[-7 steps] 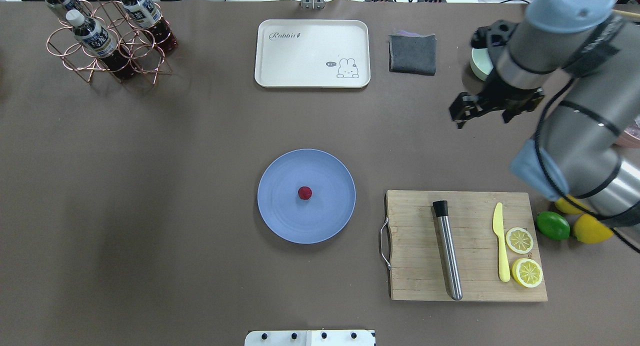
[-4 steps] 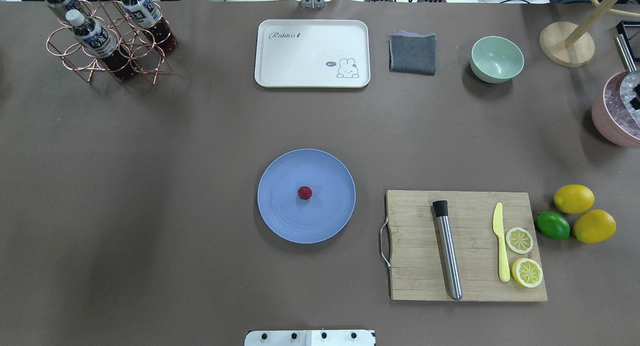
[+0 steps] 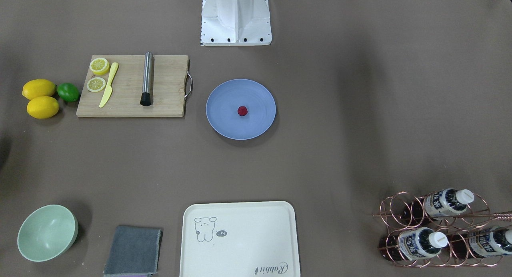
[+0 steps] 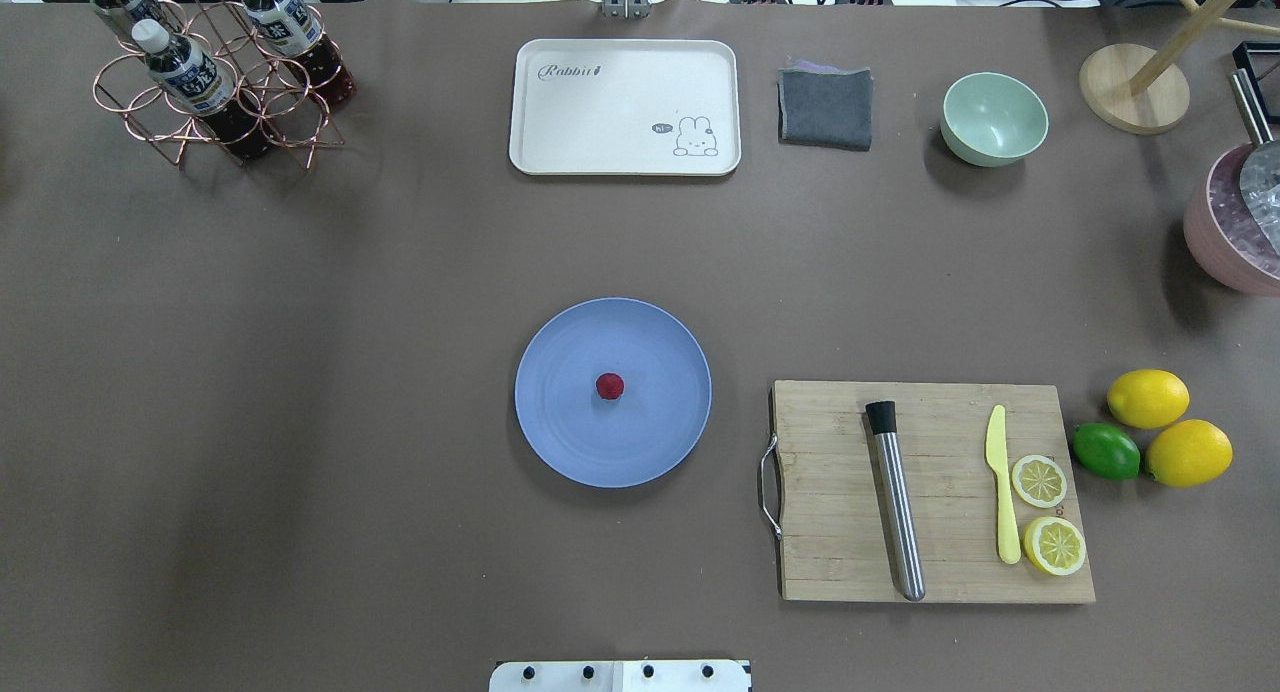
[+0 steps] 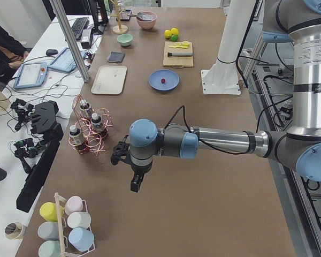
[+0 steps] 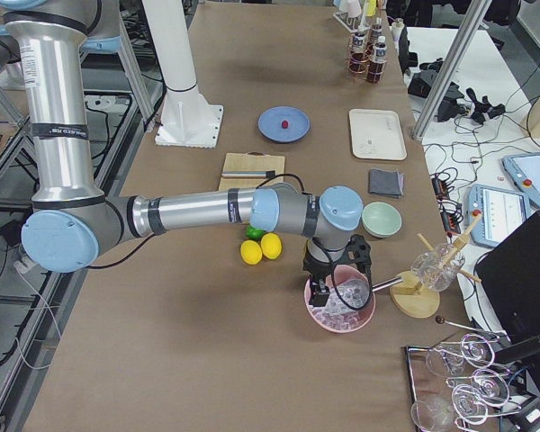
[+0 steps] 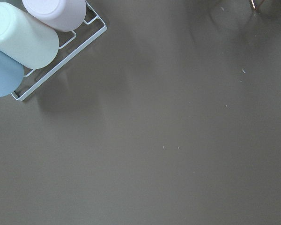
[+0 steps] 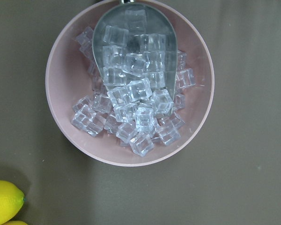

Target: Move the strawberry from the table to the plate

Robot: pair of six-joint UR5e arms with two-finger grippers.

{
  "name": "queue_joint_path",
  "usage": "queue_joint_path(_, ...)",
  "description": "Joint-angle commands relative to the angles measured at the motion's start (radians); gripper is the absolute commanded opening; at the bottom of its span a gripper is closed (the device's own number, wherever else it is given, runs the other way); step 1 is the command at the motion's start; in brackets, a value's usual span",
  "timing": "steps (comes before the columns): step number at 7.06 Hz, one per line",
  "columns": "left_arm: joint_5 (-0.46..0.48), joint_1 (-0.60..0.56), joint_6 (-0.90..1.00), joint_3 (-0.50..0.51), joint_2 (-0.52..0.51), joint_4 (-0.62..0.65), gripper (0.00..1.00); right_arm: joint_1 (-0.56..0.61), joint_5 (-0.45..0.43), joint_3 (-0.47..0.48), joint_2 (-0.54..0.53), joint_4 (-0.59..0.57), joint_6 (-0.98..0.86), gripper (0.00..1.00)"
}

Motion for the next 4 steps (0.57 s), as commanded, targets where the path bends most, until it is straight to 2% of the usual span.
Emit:
queue_joint_path(1,-0.001,0.001,0.001,-0.003,-0.003,-0.001,0.98,0.022,0.006,-0.004,-0.011,0.001,-0.004,1.0)
queue_joint_path(4,0.001,0.006,0.001,-0.001,-0.006,-0.002,0.98,0.027,0.007,-0.003,-0.017,0.001,-0.002,1.0)
